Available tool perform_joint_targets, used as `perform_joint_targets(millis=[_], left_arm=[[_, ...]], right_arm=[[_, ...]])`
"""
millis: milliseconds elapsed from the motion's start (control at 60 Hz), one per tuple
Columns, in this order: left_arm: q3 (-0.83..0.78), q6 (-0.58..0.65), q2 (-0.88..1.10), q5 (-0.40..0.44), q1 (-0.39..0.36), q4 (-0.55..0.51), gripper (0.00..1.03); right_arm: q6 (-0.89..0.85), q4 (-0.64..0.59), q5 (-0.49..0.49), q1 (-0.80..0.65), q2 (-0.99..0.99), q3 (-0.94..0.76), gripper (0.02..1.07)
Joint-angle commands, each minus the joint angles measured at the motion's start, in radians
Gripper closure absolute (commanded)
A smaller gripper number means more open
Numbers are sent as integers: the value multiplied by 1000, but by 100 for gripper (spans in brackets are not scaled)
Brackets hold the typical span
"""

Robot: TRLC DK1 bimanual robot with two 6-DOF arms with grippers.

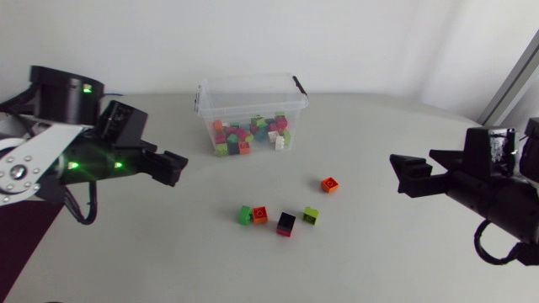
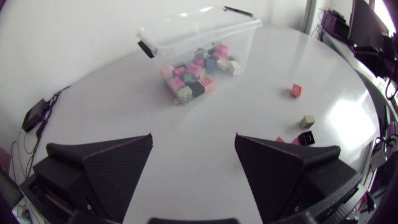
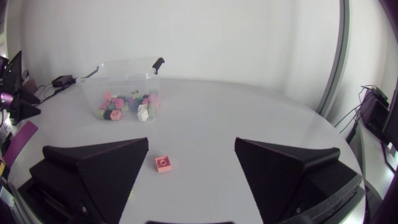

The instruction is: Place the duplo bricks in the container

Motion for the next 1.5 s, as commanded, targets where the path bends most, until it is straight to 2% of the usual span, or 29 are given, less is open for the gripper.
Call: perform_joint_targets(millis=[0, 217, 300, 433, 600, 683, 750, 850, 933, 1133, 1350, 1433, 1483], left_arm=[[66, 131, 99, 12, -25, -25, 12], [106, 303, 219, 12, -82, -35, 11], [123, 413, 250, 14, -108, -78, 8], [135, 570, 305, 90, -132, -133, 8], [165, 703, 383, 129, -167, -179, 8], [204, 786, 437, 159, -189, -241, 7], [229, 818, 457, 176, -201, -276, 7], [266, 860, 500, 181, -224, -305, 7], [298, 910, 552, 182, -240, -325, 7], [379, 1007, 653, 184, -241, -362, 7], [458, 1033, 736, 202, -247, -380, 8], [487, 1035, 770, 204, -249, -385, 9], [508, 1044, 790, 204, -249, -408, 13]], right_arm=[[15, -29, 9, 14, 39, 46, 7], [-5, -145, 15, 52, 143, 132, 7], [-17, -185, 14, 64, 202, 168, 7], [-19, -226, 11, 89, 274, 212, 7], [-27, -251, -15, 101, 346, 249, 7], [-50, -289, -21, 113, 400, 280, 7], [-93, -312, -23, 119, 421, 295, 7], [-235, -409, -23, 146, 462, 341, 7], [-284, -383, -24, 153, 469, 321, 7], [-298, -368, -81, 152, 531, 349, 7], [-307, -358, -84, 155, 605, 378, 7], [-313, -358, -93, 155, 625, 390, 7], [-315, -358, -93, 156, 633, 396, 7]])
